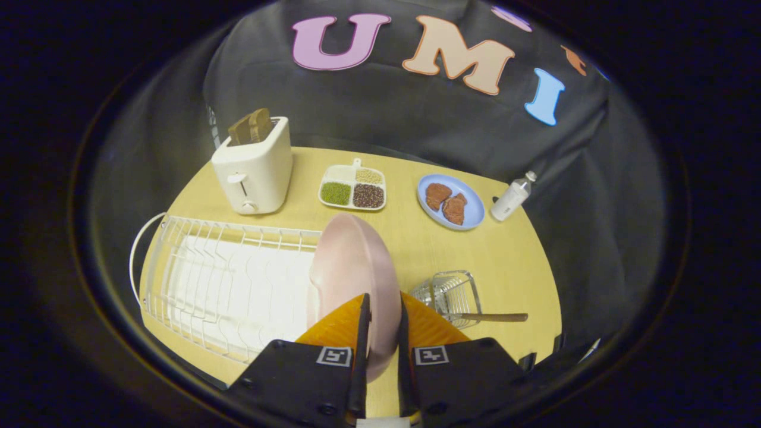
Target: Take the plate from the dish rack, then take the spoon from the basket and place it into the plate.
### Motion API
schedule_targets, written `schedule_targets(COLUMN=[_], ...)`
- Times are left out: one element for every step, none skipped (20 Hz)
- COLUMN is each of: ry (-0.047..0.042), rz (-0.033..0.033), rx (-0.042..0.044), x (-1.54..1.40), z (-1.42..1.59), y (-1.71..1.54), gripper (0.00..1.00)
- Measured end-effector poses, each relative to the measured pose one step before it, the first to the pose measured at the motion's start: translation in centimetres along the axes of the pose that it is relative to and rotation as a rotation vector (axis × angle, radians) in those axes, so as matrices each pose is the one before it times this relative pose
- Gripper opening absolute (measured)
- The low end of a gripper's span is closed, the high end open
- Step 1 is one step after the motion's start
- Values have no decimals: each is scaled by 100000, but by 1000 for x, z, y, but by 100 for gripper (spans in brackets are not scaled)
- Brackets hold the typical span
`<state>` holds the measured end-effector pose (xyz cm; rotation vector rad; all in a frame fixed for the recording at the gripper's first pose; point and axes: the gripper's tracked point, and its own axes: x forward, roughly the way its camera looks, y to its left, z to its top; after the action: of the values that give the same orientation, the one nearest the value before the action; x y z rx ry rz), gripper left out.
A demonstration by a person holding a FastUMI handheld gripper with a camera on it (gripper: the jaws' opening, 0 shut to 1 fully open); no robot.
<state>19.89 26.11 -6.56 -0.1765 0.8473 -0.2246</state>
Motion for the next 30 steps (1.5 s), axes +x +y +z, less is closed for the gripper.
schedule_targets(ry=[-1350,-1952,-1769,-570,-1024,-2547,-2256,-2467,-3715,-3946,-1795,-1797,-67,-1,355,628,257,115,239,83,331,199,427,481,978,990,511,115,-432,-379], rz=[-220,-574,-1369,-668,-1005,-1699,-1445,-1844,-2230,-1681,831,608,1571,1958,2076,2283,2444,2355,2640,2626,2558,1759,1560,1546,1721,1626,1759,1855,1721,1358], rx=[856,-441,-1083,-1198,-1420,235,175,-130,-197,-1682,851,2625,1273,1638,1377,1057,1176,1180,955,1269,1044,1717,1551,1504,1260,1417,1634,1464,1574,1449], x=[33,-251,-18,-85,-228,-145,-151,-231,-146,-365,-512,-591,-461,-432,-349,-427,-470,-590,-619,-915,-866,-914,-813,-916,-758,-709,-741,-816,-680,-559], z=[353,579,499,234,239,544,635,716,1056,1200,757,921,264,241,14,-25,-92,-87,-185,-216,-443,-438,-635,-675,-1009,-933,-878,-778,-854,-834], y=[-13,-26,-128,163,198,-28,106,-40,-279,-369,26,-36,-81,-152,-292,-351,-466,-566,-613,-735,-879,-1022,-1077,-1050,-1033,-996,-1045,-1093,-1073,-1167], gripper=[22,20,20,20,20,20,20,20,19,19,19,19,19,19,19,19,19,19,19,19,19,19,19,19,19,19,19,19,19,19])
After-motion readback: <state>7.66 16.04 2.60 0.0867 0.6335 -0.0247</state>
